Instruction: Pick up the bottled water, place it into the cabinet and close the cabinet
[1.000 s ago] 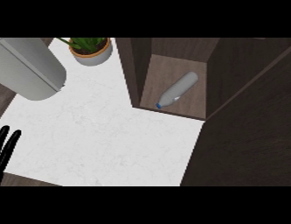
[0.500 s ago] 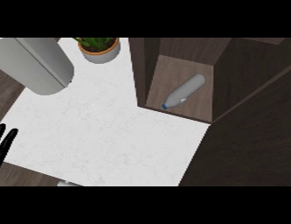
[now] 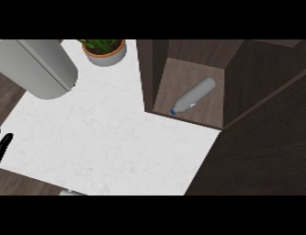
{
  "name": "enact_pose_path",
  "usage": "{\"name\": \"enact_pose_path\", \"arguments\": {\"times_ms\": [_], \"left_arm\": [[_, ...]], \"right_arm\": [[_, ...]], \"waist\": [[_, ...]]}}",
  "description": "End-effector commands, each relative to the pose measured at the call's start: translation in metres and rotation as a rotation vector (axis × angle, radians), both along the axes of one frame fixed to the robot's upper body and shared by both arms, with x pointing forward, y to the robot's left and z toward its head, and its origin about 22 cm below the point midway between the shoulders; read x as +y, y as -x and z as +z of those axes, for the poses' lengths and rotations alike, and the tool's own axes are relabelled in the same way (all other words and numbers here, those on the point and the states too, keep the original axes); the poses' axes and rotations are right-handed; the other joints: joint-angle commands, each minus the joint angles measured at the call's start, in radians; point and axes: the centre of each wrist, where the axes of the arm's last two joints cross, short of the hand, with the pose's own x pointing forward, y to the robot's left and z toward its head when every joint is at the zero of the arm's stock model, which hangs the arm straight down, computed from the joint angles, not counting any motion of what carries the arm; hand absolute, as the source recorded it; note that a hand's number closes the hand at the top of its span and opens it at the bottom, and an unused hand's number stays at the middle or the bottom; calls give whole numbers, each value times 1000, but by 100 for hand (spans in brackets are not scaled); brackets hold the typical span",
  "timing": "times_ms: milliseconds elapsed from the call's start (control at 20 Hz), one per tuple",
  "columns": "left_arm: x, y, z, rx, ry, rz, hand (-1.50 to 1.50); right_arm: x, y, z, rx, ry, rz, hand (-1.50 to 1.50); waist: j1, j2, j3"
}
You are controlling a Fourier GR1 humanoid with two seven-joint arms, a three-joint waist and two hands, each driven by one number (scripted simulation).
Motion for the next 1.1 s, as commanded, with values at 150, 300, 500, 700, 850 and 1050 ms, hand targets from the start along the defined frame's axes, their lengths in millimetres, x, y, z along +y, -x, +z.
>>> {"name": "enact_pose_path", "arguments": {"times_ms": [150, 300, 500, 700, 850, 1050], "left_arm": [[5, -2, 3, -7, 1, -4, -150], [7, -5, 5, -22, -8, -2, -150], [7, -7, 9, -38, -8, -25, -150], [6, -9, 10, -46, -8, -38, -150], [9, -10, 12, -54, -8, -38, -150], [11, -12, 12, -48, -11, -36, -150]], "right_arm": [[19, -1, 2, 19, -33, 18, 150], [20, 0, -1, 49, -59, 16, 150], [23, 2, -7, 113, -110, 80, 150], [23, 0, -13, 162, -126, 72, 150], [21, -5, -13, 155, -144, 17, 150], [16, -13, -11, 123, -121, -58, 150]], "waist": [[-3, 12, 1], [-1, 23, 0], [38, 44, 3], [51, 55, 3], [58, 55, 5], [42, 55, 5]]}}
